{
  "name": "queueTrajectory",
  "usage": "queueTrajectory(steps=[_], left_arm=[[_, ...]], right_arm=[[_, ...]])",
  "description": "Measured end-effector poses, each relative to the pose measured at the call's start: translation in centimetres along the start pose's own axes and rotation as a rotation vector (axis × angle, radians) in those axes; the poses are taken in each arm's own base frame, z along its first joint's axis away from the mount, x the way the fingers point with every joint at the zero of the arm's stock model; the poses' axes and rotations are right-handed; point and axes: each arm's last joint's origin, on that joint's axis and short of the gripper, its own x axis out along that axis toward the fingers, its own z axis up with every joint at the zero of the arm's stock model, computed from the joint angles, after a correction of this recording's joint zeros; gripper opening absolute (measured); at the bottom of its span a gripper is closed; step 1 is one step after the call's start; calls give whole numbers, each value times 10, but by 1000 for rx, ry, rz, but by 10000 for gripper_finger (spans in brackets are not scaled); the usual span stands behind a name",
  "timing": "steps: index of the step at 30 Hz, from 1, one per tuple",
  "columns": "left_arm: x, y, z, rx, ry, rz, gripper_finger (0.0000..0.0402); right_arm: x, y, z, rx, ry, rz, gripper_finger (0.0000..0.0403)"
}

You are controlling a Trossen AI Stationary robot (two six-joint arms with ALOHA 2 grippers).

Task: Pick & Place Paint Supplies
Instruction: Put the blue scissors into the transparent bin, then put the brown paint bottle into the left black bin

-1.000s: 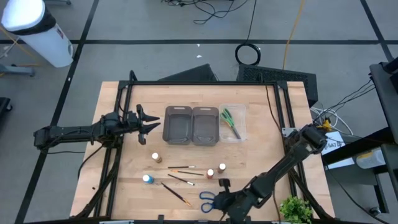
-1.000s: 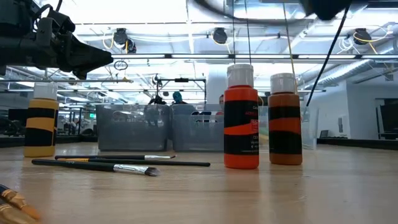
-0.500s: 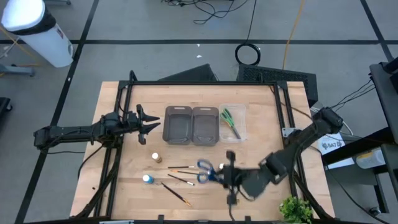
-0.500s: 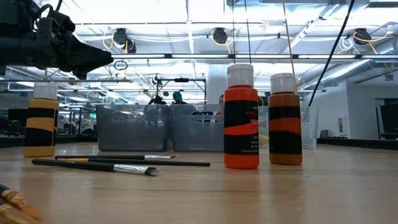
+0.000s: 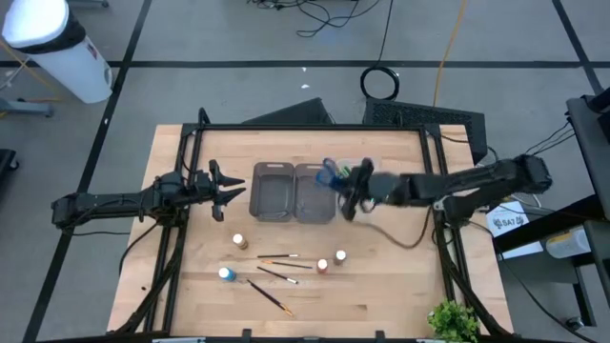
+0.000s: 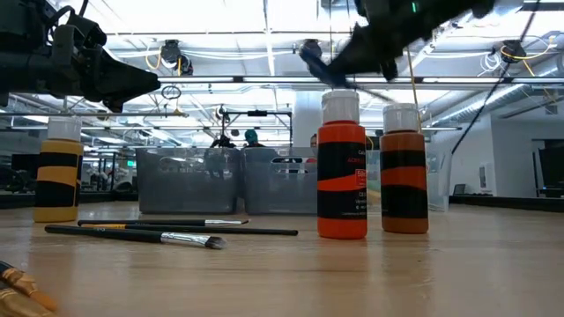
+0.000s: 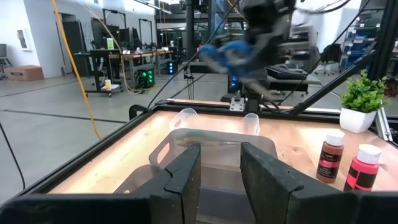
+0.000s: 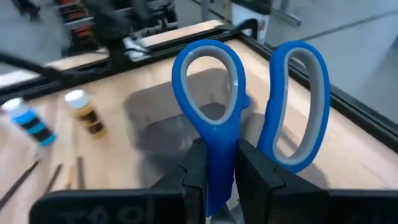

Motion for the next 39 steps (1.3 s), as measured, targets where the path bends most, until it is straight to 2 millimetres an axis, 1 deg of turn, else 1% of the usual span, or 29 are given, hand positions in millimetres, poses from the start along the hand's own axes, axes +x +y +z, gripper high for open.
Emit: queueTrajectory(steps=[4,8,11,17,21,28,32,34,36,39], left_arm=[[0,0,0,0,0,0,124],[0,0,0,0,0,0,124],[0,0,0,0,-1,0,124],[0,0,0,0,0,0,124],[0,0,0,0,0,0,124],[0,0,0,0,0,0,124],[0,0,0,0,0,0,124],[0,0,0,0,0,0,124],[0,0,0,0,0,0,124],[0,0,0,0,0,0,124]], right_arm=[[-1,-42,-25,58,-33,-44,44],[-1,-69,-54,81,-29,-85,44],[-1,-79,-74,76,-20,-109,44],[-6,-91,-101,73,-26,-131,44],[-10,-93,-110,84,-72,-123,49],[-16,-96,-118,123,-138,-105,160],[-16,-95,-117,143,-166,-89,199],[-17,-93,-114,156,-188,-34,210],[-18,-90,-107,161,-242,56,215],[-24,-77,-96,150,-351,229,216]])
